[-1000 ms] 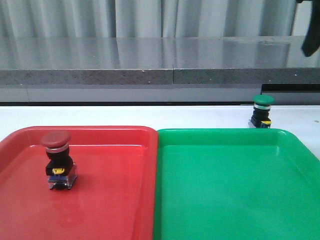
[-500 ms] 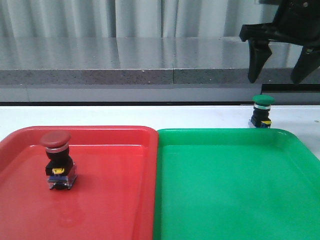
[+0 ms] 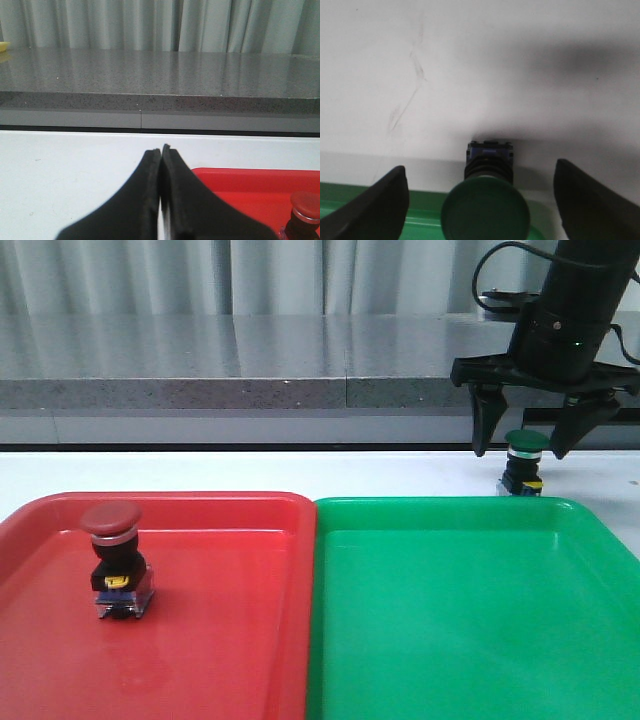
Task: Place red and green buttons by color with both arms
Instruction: 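Lower the right gripper onto the green-capped button and close it, then lift the green button with the right gripper and lower it into the green tray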
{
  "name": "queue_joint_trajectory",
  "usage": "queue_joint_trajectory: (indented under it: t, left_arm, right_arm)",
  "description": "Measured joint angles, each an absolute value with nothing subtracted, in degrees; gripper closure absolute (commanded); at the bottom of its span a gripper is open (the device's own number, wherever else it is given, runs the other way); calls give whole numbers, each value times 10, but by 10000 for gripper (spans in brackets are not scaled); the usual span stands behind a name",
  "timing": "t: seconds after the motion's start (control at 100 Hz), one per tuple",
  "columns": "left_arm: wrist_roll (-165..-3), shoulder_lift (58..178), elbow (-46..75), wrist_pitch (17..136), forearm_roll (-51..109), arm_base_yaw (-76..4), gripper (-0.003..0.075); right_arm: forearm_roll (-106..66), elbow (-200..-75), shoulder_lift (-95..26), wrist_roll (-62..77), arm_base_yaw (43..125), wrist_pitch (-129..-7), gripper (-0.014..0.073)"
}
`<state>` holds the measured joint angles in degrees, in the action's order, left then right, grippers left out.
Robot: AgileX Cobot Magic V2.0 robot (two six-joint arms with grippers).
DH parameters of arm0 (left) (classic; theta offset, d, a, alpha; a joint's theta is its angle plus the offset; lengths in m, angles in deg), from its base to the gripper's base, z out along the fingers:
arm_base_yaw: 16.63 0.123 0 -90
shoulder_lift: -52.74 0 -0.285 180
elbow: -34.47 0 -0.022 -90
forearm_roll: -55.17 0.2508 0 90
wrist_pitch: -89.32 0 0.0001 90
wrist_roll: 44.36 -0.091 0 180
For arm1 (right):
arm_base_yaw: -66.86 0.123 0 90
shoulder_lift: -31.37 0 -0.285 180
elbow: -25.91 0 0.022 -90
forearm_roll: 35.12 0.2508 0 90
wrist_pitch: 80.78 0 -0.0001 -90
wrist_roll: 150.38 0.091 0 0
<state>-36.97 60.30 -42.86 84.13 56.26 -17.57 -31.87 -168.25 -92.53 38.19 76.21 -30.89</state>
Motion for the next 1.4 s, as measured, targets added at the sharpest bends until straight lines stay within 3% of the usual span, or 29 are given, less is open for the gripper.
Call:
queue_joint_trajectory:
  t: [0.15, 0.25, 0.9, 1.14, 1.4]
  left_arm:
    - [-370, 603, -429, 841, 563, -176, 741]
    - [-370, 603, -429, 841, 563, -176, 741]
    - [-370, 603, -429, 841, 563, -176, 741]
    - [-370, 603, -429, 841, 563, -176, 741]
    - [-370, 603, -429, 841, 563, -176, 741]
  right_arm:
    - [-319, -1684, -930, 382, 762, -309, 171]
    - [-319, -1684, -930, 382, 762, -309, 225]
    - [-319, -1684, -930, 382, 762, -309, 234]
    - [-319, -1684, -930, 382, 762, -308, 393]
    - [-319, -1697, -930, 382, 762, -301, 407]
